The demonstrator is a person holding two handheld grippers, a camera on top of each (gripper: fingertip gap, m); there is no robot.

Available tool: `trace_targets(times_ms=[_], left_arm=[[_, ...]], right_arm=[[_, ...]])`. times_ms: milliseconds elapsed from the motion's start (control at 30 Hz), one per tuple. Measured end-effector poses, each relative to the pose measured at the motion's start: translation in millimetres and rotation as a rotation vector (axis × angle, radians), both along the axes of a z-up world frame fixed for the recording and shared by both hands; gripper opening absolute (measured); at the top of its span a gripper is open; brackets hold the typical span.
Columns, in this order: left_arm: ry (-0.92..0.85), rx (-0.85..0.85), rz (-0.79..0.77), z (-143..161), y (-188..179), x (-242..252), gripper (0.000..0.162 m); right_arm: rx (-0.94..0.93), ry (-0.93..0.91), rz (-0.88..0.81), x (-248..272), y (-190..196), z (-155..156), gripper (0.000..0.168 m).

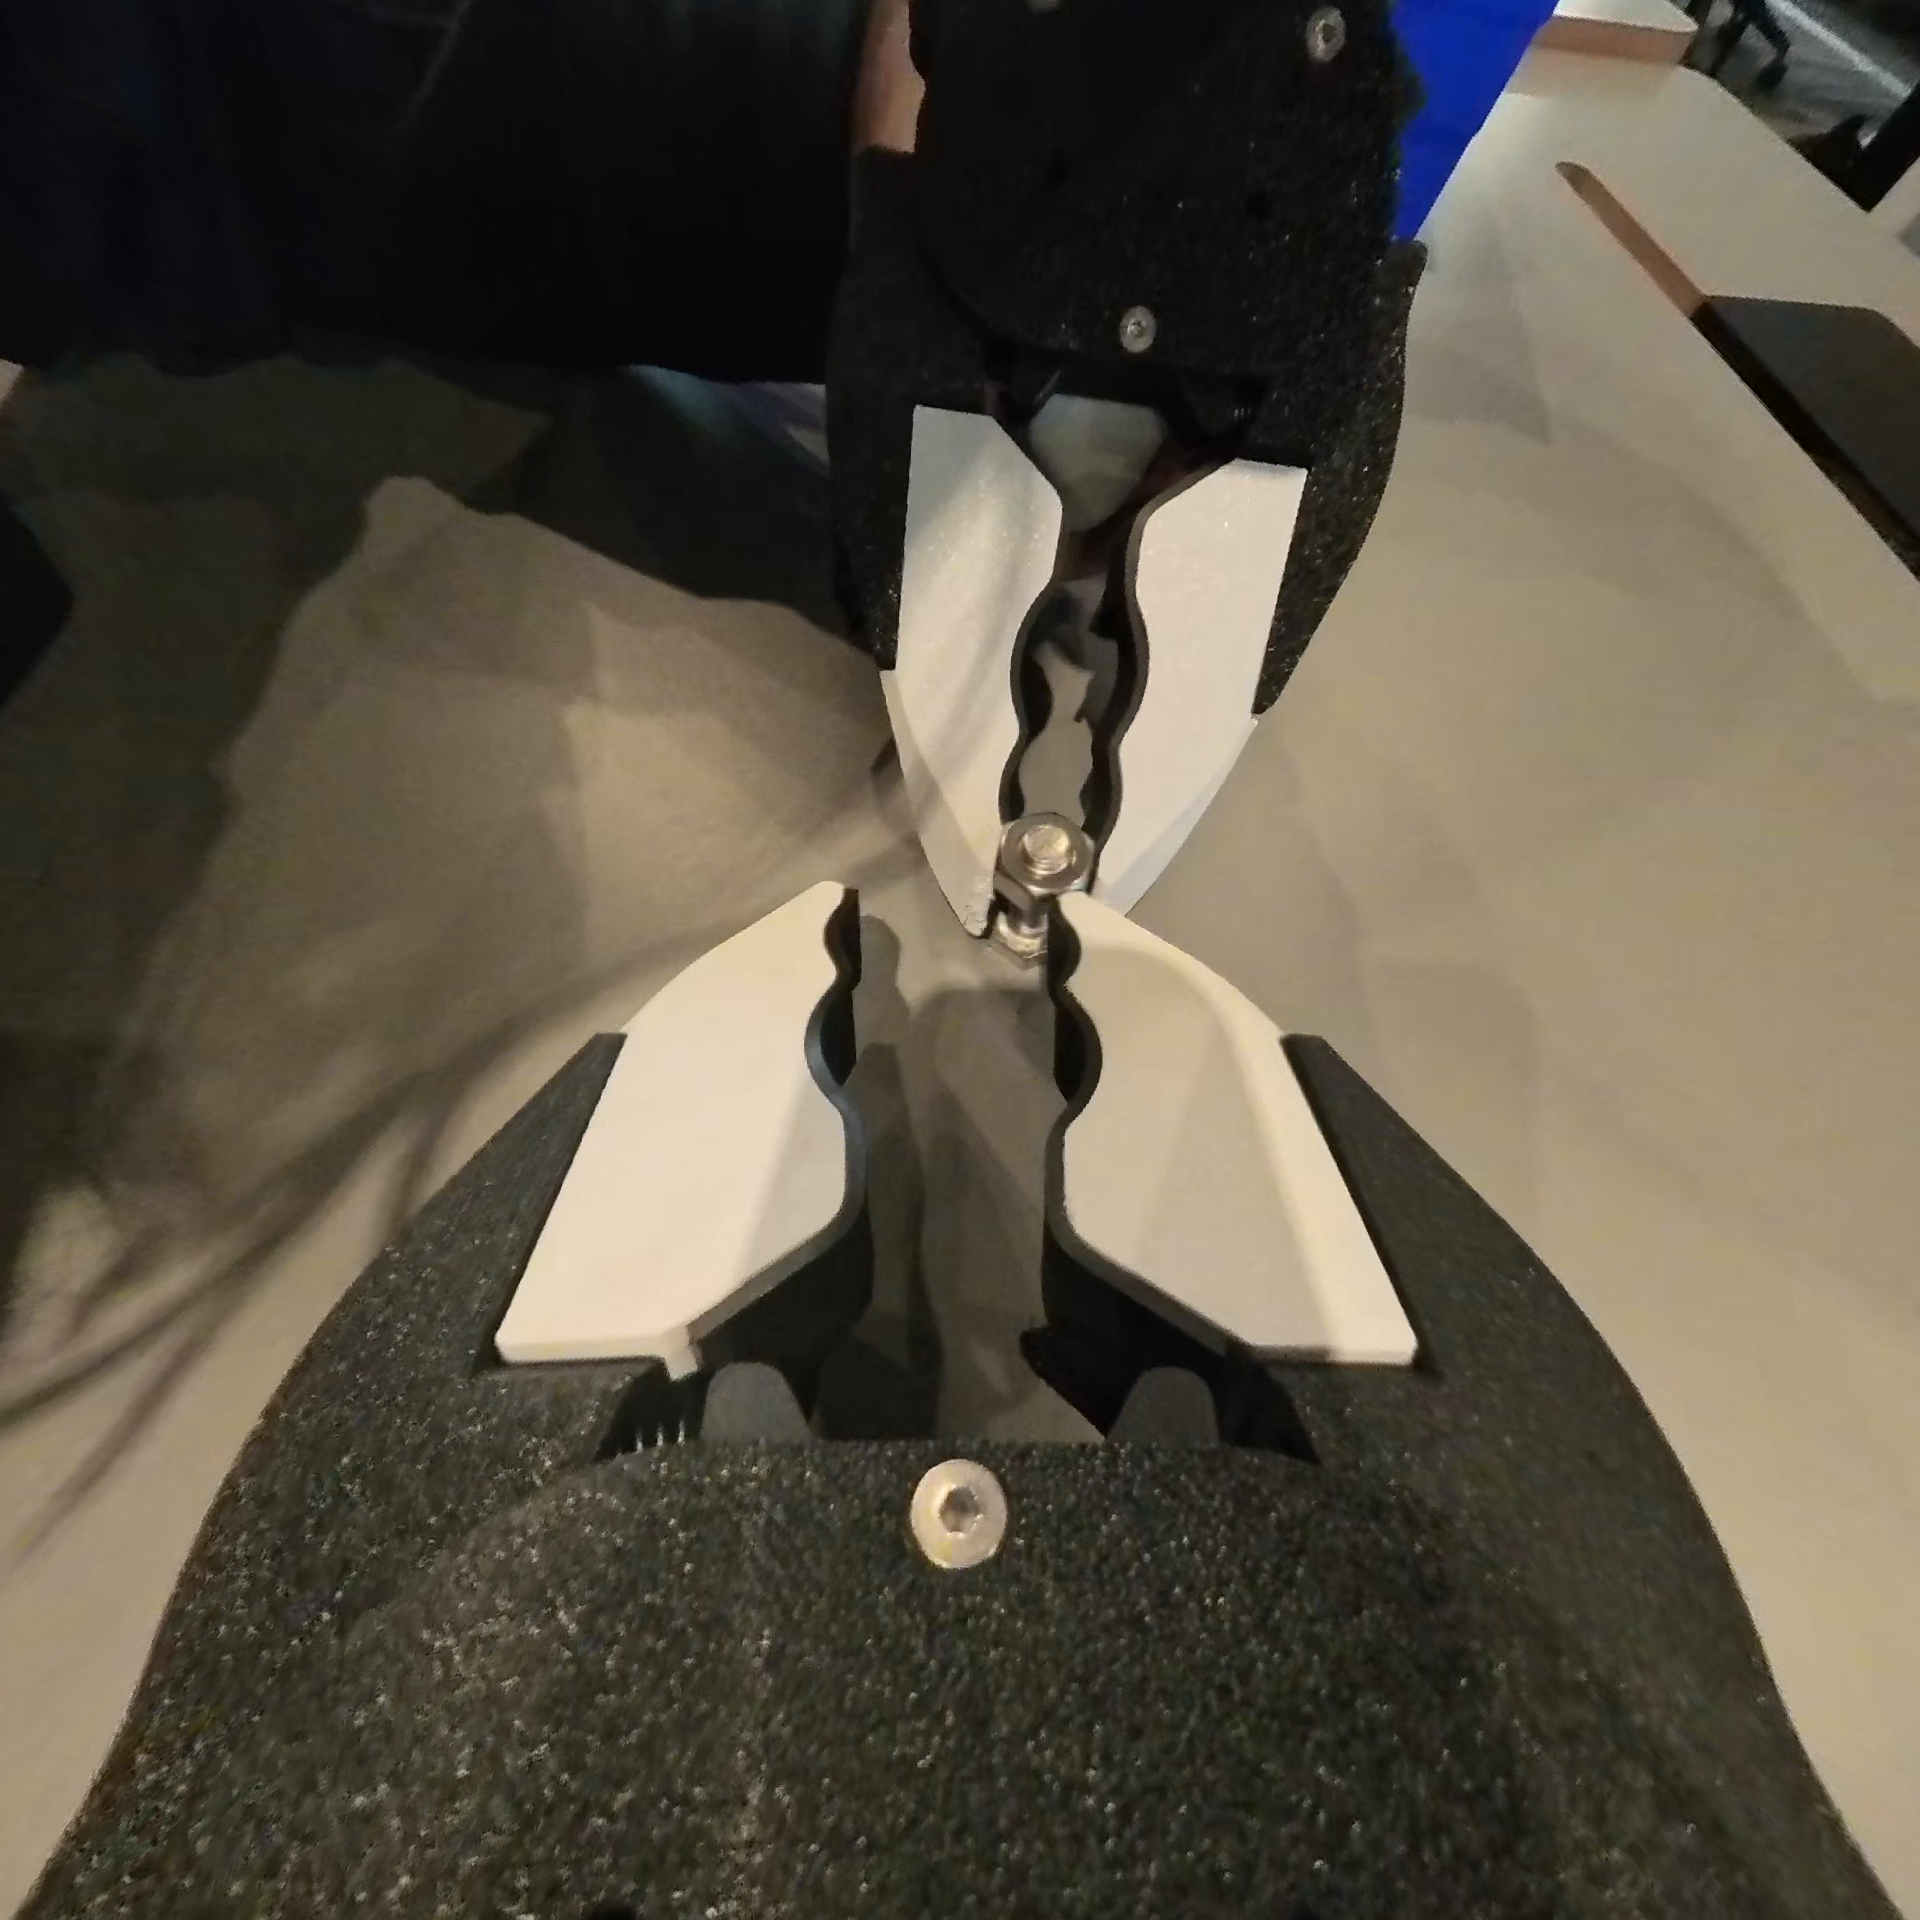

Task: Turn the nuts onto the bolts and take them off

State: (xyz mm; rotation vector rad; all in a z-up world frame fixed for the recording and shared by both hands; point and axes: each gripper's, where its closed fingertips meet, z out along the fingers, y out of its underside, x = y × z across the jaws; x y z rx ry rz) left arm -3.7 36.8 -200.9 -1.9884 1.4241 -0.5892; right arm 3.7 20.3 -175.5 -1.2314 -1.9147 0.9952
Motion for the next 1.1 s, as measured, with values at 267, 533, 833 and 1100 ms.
trace_targets(times_ms=[267, 533, 833, 1100], left_arm=[[-0.003, -0.007, 0.009, 0.1, 0.7, 0.2, 0.016], [-0.003, -0.007, 0.009, 0.1, 0.9, 0.3, 0.016], [-0.001, -0.003, 0.007, -0.1, 1.1, 0.1, 0.016], [0.000, 0.002, -0.005, -0.1, 0.6, 0.0, 0.016]], right_arm=[[-0.037, 0.039, -0.039, 0.0, 5.7, 7.0, 0.031], [-0.008, -0.002, -0.042, -3.1, 6.8, 0.2, 0.036], [-0.005, 0.005, -0.016, -4.3, 3.3, 1.2, 0.040], [-0.046, -0.006, 0.020, -0.5, 0.1, 1.9, 0.037]])
